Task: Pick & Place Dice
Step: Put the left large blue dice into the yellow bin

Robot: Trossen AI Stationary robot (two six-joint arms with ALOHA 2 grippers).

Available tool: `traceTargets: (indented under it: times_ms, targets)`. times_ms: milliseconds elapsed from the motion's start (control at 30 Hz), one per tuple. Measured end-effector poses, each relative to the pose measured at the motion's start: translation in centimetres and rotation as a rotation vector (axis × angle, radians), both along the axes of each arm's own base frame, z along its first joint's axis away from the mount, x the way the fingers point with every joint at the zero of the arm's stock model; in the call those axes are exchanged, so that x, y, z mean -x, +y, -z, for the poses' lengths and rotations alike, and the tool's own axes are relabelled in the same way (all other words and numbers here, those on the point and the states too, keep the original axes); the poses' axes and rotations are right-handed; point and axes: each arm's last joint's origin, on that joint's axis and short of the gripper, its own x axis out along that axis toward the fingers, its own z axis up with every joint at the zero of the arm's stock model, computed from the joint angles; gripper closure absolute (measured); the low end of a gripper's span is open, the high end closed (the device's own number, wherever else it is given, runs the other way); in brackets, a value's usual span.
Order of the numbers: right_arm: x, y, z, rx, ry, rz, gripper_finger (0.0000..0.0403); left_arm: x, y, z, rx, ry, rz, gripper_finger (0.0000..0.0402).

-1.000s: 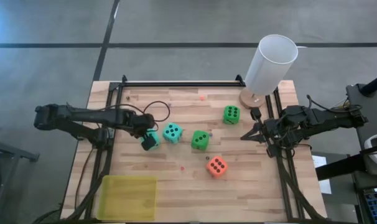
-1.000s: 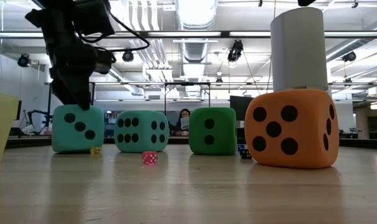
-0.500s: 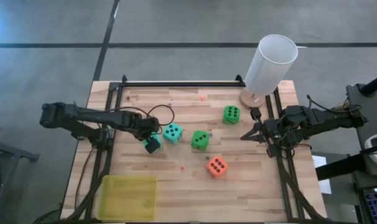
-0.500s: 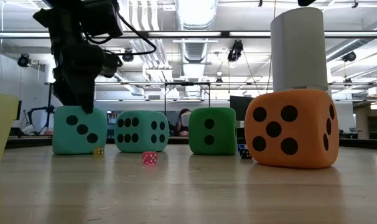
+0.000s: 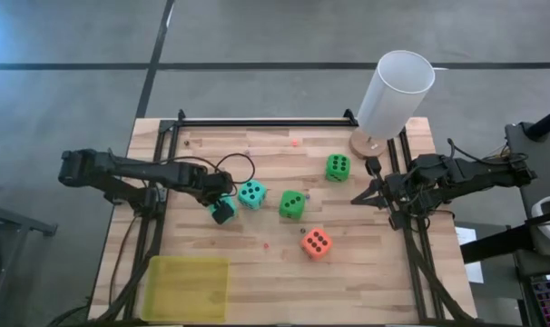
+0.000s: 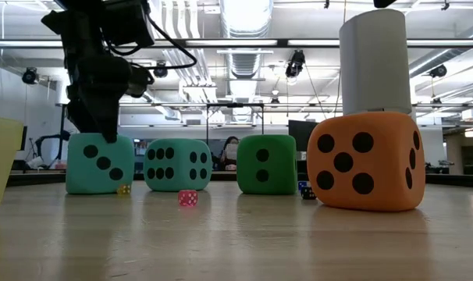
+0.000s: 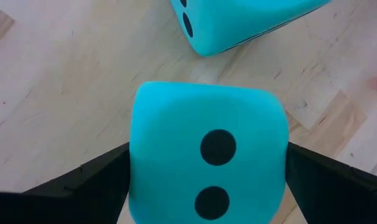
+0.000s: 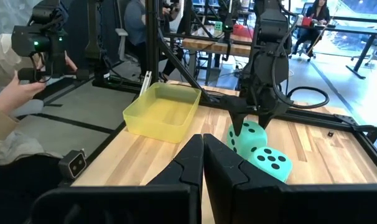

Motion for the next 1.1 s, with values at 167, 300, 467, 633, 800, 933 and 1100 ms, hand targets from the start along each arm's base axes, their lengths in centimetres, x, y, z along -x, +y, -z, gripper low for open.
traceTargets:
  times_ms: [167,300,467,633,800,933,1100]
  targets:
    - [0.0,0.0,0.0,0.0,0.0,0.0,0.0394,0.02,0.02,0.0,-0.006,0.002,-0.001,0.004]
    - [0.0,0.0,0.0,0.0,0.0,0.0,0.0394,0.03,0.02,0.01,-0.008,0.003,-0.002,0.0045]
    - [0.0,0.0,0.0,0.0,0.0,0.0,0.0394,0.05,0.02,0.03,-0.008,0.005,-0.003,0.0044]
    - [0.0,0.0,0.0,0.0,0.0,0.0,0.0394,0.05,0.03,0.03,-0.011,0.005,-0.004,0.0046]
    - [0.0,0.0,0.0,0.0,0.0,0.0,0.0394,0.06,0.05,0.05,-0.012,0.006,-0.003,0.0045]
    - [0.0,0.0,0.0,0.0,0.0,0.0,0.0394,0.06,0.05,0.06,-0.014,0.007,0.0,0.0048]
    - [0.0,0.0,0.0,0.0,0.0,0.0,0.0394,0.06,0.06,0.06,-0.015,0.007,0.0,0.0049]
